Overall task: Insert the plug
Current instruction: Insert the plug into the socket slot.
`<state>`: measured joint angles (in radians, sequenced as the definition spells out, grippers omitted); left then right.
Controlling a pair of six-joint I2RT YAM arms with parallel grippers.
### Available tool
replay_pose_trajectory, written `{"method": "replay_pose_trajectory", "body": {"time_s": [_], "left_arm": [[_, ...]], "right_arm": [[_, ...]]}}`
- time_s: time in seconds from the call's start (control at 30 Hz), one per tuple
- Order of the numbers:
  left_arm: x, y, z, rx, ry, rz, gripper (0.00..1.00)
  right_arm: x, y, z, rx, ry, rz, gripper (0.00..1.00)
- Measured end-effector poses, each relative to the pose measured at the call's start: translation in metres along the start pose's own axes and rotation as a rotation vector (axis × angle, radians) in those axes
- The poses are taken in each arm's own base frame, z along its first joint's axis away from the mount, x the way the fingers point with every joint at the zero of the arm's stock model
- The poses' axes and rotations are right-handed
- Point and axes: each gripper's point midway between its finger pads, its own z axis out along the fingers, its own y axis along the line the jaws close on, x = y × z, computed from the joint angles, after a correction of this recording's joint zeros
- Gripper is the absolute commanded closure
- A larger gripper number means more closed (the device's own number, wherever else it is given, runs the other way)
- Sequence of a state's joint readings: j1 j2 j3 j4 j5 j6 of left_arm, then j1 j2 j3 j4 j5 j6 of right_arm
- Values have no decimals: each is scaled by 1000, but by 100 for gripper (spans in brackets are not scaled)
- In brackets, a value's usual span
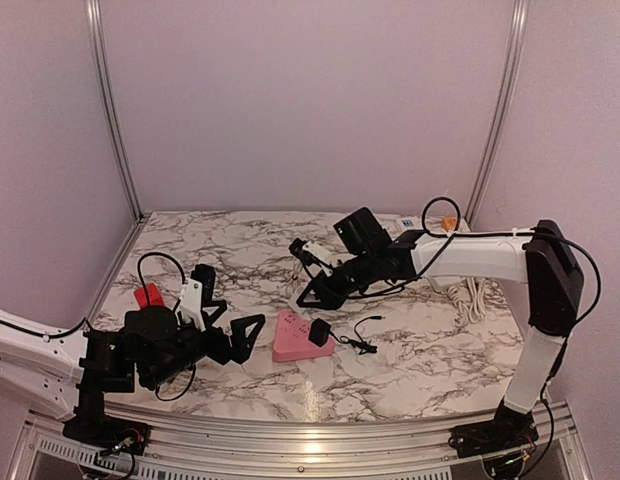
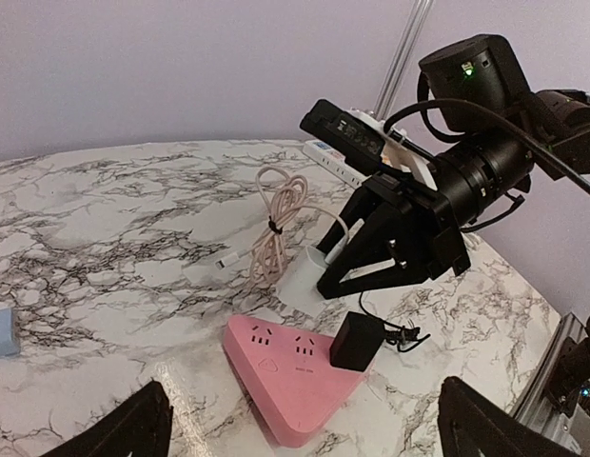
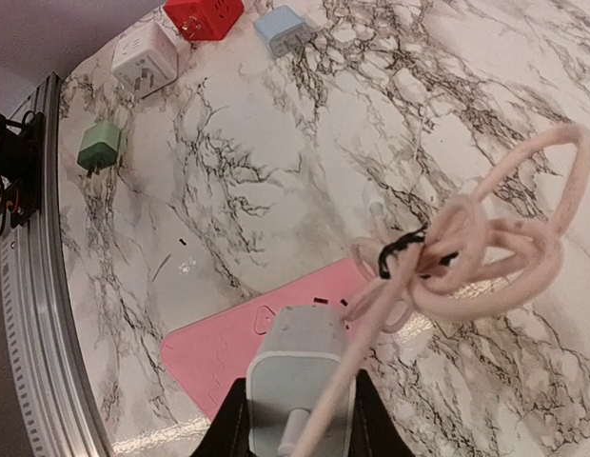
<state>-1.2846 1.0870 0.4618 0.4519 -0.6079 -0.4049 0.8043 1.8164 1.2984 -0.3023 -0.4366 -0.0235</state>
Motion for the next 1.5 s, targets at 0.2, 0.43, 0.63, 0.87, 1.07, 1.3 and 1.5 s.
{"method": "replay_pose_trajectory", "body": {"time_s": [0.2,0.43,0.63,0.87,1.07,1.3,1.5], "left_arm": [[10,18,-5,-16,10,-112,1],[23,17,-1,-15,47,-157,1],[44,19,7,-35,106,-149,1],[52,20,9,-44,124,-164,1],[52,21,10,-48,123,-177,1],[57,24,12,-65,134,-183,1],[60,26,13,-74,140,-182,1]], "right_arm": [[-5,-8,7,26,9,-38,100],[-5,-13,14,38,28,-45,100],[0,-17,26,35,58,-34,100],[6,-16,37,42,93,-34,100],[12,-17,40,47,116,-23,100],[11,-10,41,40,120,-20,100],[11,-3,43,31,122,-23,100]]}}
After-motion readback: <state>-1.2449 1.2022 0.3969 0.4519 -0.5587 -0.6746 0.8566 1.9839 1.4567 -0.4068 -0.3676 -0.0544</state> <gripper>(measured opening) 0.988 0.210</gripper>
